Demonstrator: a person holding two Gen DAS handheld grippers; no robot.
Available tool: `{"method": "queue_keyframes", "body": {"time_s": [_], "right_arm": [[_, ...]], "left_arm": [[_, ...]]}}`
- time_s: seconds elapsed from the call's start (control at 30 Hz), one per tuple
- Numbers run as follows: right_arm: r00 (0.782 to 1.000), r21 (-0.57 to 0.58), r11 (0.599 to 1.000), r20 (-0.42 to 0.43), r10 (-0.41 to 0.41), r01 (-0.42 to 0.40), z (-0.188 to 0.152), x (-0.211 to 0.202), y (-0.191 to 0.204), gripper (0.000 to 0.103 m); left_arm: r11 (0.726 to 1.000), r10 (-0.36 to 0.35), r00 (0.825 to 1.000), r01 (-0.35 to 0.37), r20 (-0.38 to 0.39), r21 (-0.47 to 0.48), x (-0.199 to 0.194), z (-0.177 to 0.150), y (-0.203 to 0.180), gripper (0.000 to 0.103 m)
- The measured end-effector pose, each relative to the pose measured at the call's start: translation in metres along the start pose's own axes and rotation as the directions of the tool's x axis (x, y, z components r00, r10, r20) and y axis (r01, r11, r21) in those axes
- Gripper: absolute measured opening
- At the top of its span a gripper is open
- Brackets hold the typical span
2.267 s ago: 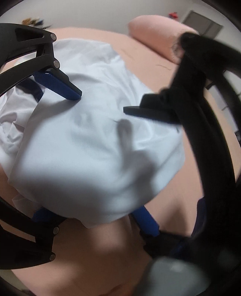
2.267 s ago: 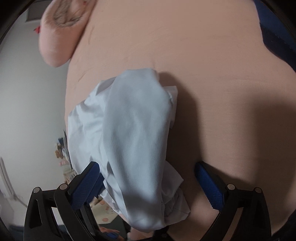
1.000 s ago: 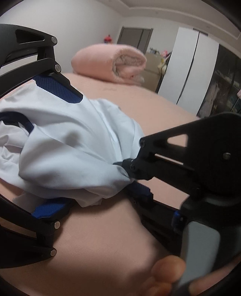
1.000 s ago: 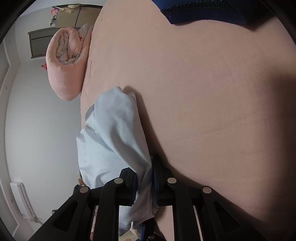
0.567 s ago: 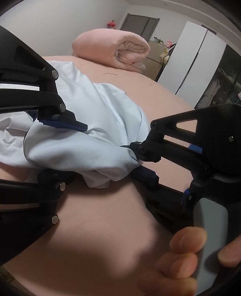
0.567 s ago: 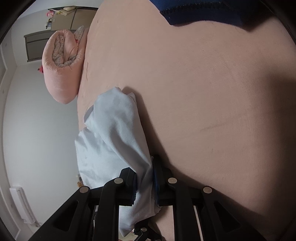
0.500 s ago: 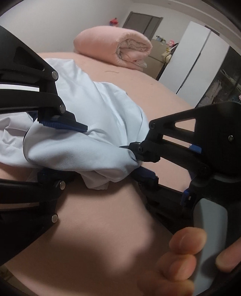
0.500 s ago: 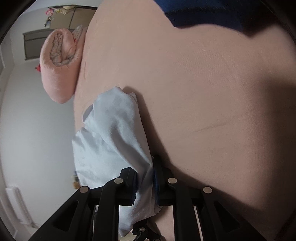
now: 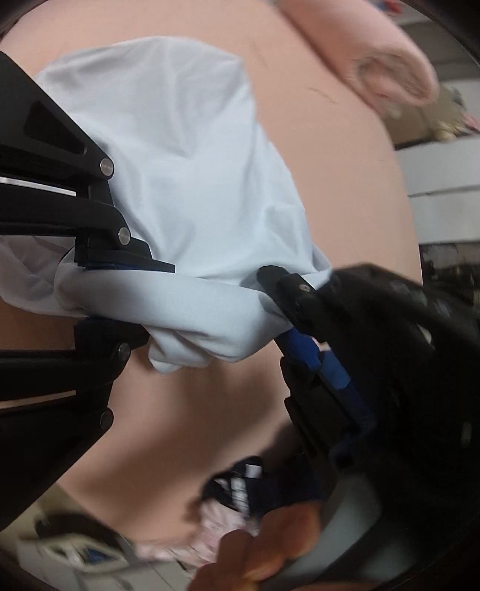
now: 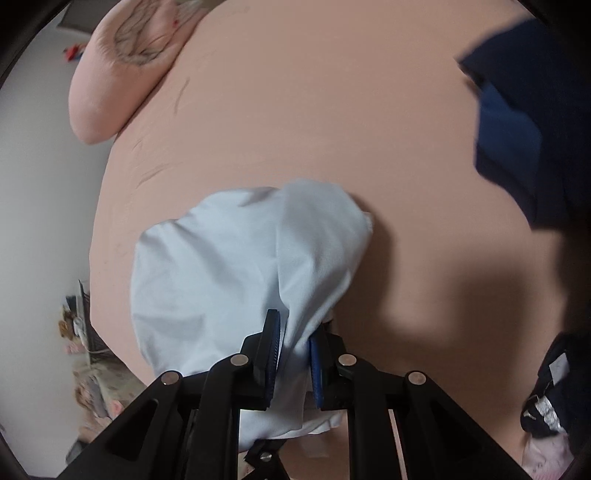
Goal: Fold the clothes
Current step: 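Lift and fold the shirt with the left tool toward the right tool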
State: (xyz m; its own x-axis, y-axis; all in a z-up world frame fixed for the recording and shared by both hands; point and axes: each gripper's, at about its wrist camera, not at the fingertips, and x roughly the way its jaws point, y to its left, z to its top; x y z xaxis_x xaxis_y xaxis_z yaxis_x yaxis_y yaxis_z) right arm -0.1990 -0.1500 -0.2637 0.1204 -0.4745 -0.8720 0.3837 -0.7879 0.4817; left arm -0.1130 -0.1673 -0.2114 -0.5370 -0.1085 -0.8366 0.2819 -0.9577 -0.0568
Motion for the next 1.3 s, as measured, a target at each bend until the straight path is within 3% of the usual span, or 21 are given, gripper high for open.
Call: {"method": "queue_keyframes", "body": {"time_s": [0.27,0.53,0.6,0.67,0.73,1.07,1.17,1.3], "right_arm": [[0.997,-0.158,0.984,0.022,-0.076,0.079,-0.002,-0.005,0.085,0.013],[0.997,-0.218,0.974,-0.011,-0.072,0.068,0.006,0.003,0.132,0.017],[0.998,-0.228,0.972,-0.03,-0.055,0.047,0.007,0.004,0.134,0.03],[0.999,-0.235,0.972,-0.043,-0.034,0.023,0.007,0.003,0.136,0.07],[1.0,-0.219,0.976,-0.019,-0.012,0.007,0.005,-0.007,0.132,0.076],[0.996,0.089,0.994,0.068,0.061,-0.067,-0.014,-0.034,0.032,0.077],[0.989,0.199,0.969,0.036,0.144,-0.148,-0.023,-0.01,0.005,0.077],[0.941,0.339,0.879,0.081,0.327,-0.335,-0.031,0.023,-0.018,0.077]], "left_arm": [[0.992,-0.037,0.997,0.045,0.063,-0.119,-0.031,-0.003,0.042,0.014],[0.962,-0.086,0.991,0.109,0.101,-0.251,-0.044,-0.005,0.088,0.014],[0.954,-0.102,0.99,0.126,0.101,-0.271,-0.043,-0.006,0.094,0.014],[0.952,-0.105,0.99,0.129,0.098,-0.277,-0.041,-0.006,0.096,0.014],[0.952,-0.106,0.99,0.129,0.095,-0.279,-0.04,-0.005,0.096,0.014],[0.957,-0.089,0.992,0.109,0.085,-0.27,-0.038,-0.005,0.088,0.014],[0.956,-0.09,0.993,0.109,0.08,-0.272,-0.038,-0.005,0.083,0.014],[0.96,-0.077,0.994,0.095,0.077,-0.265,-0.038,-0.009,0.081,0.014]]}}
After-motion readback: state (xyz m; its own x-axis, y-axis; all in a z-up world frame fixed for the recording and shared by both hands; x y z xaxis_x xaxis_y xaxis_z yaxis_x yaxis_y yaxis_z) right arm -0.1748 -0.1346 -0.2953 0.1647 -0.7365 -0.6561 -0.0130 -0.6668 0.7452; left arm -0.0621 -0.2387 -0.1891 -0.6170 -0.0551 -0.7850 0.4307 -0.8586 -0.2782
